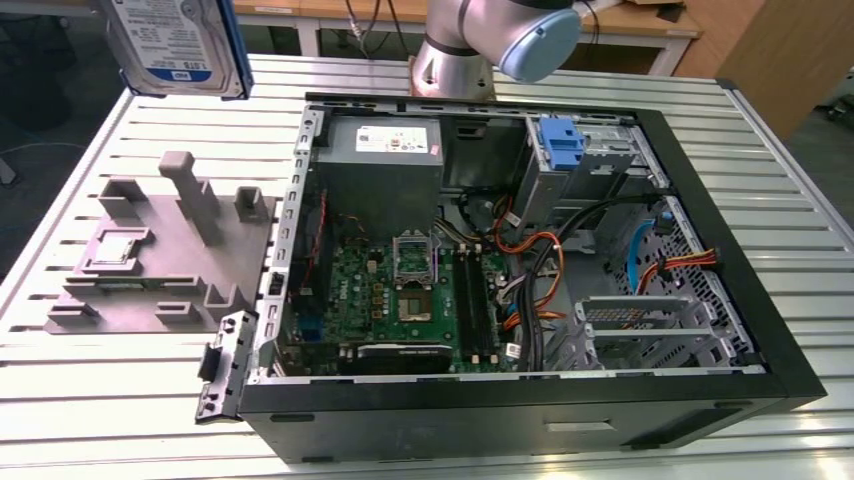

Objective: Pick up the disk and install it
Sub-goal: 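Pick up the disk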

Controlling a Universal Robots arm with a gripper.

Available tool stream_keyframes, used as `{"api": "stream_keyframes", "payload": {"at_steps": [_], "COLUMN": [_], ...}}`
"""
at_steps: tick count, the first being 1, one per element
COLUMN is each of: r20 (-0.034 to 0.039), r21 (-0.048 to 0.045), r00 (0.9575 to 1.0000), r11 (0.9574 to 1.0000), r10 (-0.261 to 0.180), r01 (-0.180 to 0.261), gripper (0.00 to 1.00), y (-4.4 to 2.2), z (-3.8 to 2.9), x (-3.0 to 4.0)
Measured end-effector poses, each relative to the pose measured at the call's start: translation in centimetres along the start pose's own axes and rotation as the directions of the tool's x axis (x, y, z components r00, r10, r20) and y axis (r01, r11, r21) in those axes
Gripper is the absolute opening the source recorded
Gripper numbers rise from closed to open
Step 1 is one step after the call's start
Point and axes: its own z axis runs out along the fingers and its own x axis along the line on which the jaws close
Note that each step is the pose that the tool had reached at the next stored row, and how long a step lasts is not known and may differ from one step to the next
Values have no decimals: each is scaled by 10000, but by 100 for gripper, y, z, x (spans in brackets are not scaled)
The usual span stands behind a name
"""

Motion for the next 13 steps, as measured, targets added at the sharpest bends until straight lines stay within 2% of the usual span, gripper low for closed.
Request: {"api": "stream_keyframes", "payload": {"at_steps": [13], "r20": [0], "r21": [0], "r00": [10000], "r11": [10000], "r10": [0], "r01": [0], "gripper": [37], "y": [-87], "z": [-2], "x": [-2]}}
